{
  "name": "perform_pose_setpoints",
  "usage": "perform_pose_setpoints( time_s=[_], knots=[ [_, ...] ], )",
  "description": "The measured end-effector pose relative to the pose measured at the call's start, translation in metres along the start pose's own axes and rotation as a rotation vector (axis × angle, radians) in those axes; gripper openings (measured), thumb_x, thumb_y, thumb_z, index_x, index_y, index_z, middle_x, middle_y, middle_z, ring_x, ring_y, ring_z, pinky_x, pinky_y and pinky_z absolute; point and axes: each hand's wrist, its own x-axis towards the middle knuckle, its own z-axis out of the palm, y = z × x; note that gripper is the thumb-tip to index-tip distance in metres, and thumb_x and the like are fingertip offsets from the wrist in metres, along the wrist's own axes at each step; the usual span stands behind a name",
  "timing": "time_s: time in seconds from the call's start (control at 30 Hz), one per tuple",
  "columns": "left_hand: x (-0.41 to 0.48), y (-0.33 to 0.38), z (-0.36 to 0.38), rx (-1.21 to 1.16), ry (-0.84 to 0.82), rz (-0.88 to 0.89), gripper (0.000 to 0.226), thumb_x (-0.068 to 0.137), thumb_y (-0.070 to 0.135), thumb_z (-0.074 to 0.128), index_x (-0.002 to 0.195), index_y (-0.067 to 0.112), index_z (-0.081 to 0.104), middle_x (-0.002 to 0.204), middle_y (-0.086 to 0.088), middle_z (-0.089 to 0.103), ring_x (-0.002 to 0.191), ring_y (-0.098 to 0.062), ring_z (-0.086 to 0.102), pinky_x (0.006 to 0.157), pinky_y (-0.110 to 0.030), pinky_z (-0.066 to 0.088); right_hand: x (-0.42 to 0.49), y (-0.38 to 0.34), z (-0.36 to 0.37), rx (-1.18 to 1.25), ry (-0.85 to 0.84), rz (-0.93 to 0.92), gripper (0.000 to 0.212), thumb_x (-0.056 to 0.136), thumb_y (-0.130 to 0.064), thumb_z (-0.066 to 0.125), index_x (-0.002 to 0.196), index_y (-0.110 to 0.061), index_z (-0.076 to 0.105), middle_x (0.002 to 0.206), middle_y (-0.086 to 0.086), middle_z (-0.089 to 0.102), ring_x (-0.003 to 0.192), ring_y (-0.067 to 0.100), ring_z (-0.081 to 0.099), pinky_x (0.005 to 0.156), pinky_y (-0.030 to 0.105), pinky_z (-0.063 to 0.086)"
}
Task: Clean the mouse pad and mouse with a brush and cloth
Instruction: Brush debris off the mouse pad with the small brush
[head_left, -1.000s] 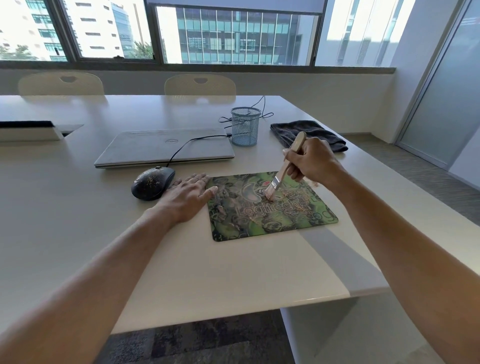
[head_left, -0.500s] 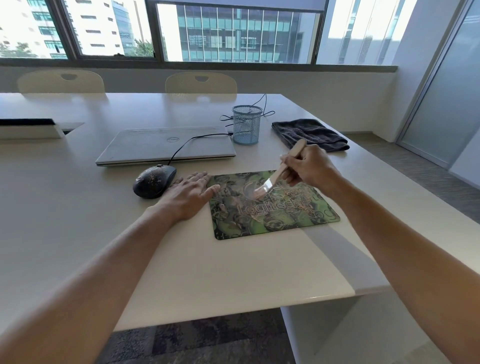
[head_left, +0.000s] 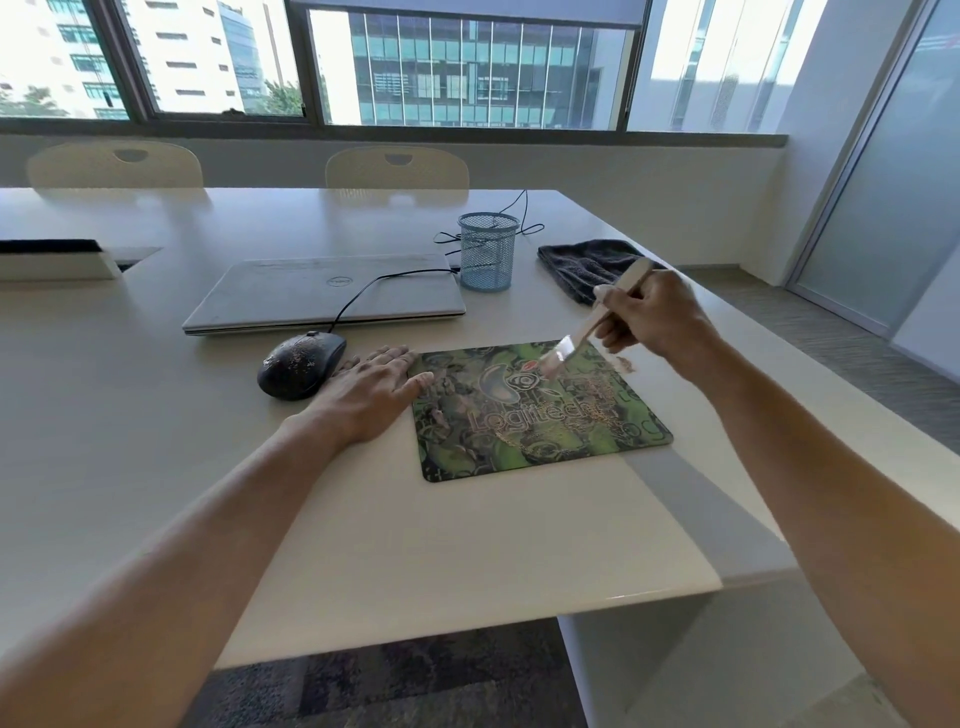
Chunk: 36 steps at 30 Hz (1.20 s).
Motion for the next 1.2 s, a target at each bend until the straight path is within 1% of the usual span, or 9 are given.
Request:
perform_pose_setpoints(
  time_s=[0.13, 0.2, 0.37, 0.53, 0.7, 0.83, 0.97, 1.07, 1.2],
  knots=[
    [0.001, -0.001, 0.001, -0.008, 0.000, 0.005, 0.061, 0.096, 0.051, 0.024, 0.147, 0.019, 0.021, 0.156, 0.003, 0.015, 0.144, -0.010, 0.009, 0.116, -0.033, 0.005, -0.007, 0.001, 0.020, 0.049, -0.062, -0.011, 0.026, 0.091, -0.018, 0.058, 0.075, 0.000, 0.065, 0.050, 0.001, 0.065, 0.040, 0.010, 0.061, 0.047, 0.022, 0.055],
    [0.001, -0.002, 0.001, -0.017, 0.003, 0.006, 0.061, 0.096, 0.051, 0.025, 0.147, 0.020, 0.021, 0.156, 0.003, 0.015, 0.144, -0.010, 0.009, 0.115, -0.033, 0.006, -0.007, 0.004, 0.018, 0.008, -0.059, -0.002, 0.028, 0.091, -0.018, 0.057, 0.072, 0.001, 0.065, 0.052, 0.003, 0.065, 0.039, 0.009, 0.060, 0.045, 0.020, 0.053],
    [0.002, -0.002, 0.002, -0.025, 0.001, 0.003, 0.060, 0.095, 0.051, 0.026, 0.147, 0.021, 0.021, 0.156, 0.003, 0.016, 0.144, -0.010, 0.010, 0.116, -0.032, 0.007, -0.002, 0.016, -0.009, -0.144, -0.017, 0.021, 0.027, 0.091, -0.016, 0.057, 0.068, -0.002, 0.063, 0.044, -0.006, 0.062, 0.034, 0.004, 0.057, 0.040, 0.014, 0.049],
    [0.001, -0.001, 0.000, -0.026, -0.006, -0.004, 0.060, 0.095, 0.051, 0.026, 0.147, 0.021, 0.021, 0.157, 0.003, 0.015, 0.144, -0.009, 0.009, 0.118, -0.034, 0.007, 0.005, 0.026, -0.034, -0.268, 0.001, 0.044, 0.029, 0.091, -0.015, 0.056, 0.070, 0.003, 0.063, 0.056, 0.007, 0.063, 0.033, 0.004, 0.056, 0.037, 0.011, 0.044],
    [0.000, 0.000, 0.000, -0.024, -0.006, -0.001, 0.060, 0.096, 0.051, 0.026, 0.147, 0.022, 0.021, 0.157, 0.004, 0.014, 0.144, -0.010, 0.009, 0.117, -0.034, 0.007, 0.008, 0.015, -0.044, -0.431, -0.009, -0.018, 0.032, 0.091, -0.017, 0.056, 0.061, -0.008, 0.060, 0.054, 0.004, 0.063, 0.033, 0.002, 0.056, 0.037, 0.009, 0.043],
    [0.001, -0.001, 0.000, -0.028, 0.000, 0.004, 0.059, 0.095, 0.051, 0.027, 0.147, 0.022, 0.022, 0.156, 0.003, 0.015, 0.144, -0.009, 0.009, 0.116, -0.034, 0.007, 0.003, 0.002, -0.028, -0.256, 0.023, -0.093, 0.028, 0.092, -0.018, 0.054, 0.069, -0.005, 0.063, 0.055, 0.003, 0.063, 0.034, 0.001, 0.056, 0.040, 0.010, 0.046],
    [0.001, -0.001, 0.001, -0.029, -0.003, -0.003, 0.059, 0.095, 0.051, 0.026, 0.147, 0.022, 0.022, 0.156, 0.004, 0.015, 0.144, -0.009, 0.009, 0.117, -0.035, 0.007, -0.004, 0.000, -0.004, -0.029, -0.040, -0.037, 0.026, 0.092, -0.017, 0.056, 0.073, -0.002, 0.064, 0.046, -0.001, 0.064, 0.037, 0.006, 0.059, 0.042, 0.016, 0.050],
    [0.001, -0.001, 0.000, -0.029, -0.003, -0.006, 0.059, 0.095, 0.051, 0.026, 0.147, 0.023, 0.022, 0.156, 0.004, 0.015, 0.144, -0.010, 0.009, 0.117, -0.035, 0.007, -0.004, 0.008, -0.001, -0.037, -0.056, 0.010, 0.027, 0.092, -0.015, 0.056, 0.069, -0.001, 0.063, 0.042, -0.004, 0.062, 0.036, 0.006, 0.058, 0.041, 0.015, 0.049],
    [0.000, 0.001, -0.001, -0.033, -0.002, -0.002, 0.058, 0.096, 0.051, 0.027, 0.147, 0.023, 0.023, 0.156, 0.003, 0.015, 0.144, -0.010, 0.010, 0.116, -0.035, 0.006, 0.001, 0.021, -0.020, -0.168, 0.010, 0.057, 0.027, 0.091, -0.017, 0.057, 0.071, 0.000, 0.064, 0.054, 0.004, 0.064, 0.035, 0.004, 0.057, 0.039, 0.013, 0.048]
  ],
)
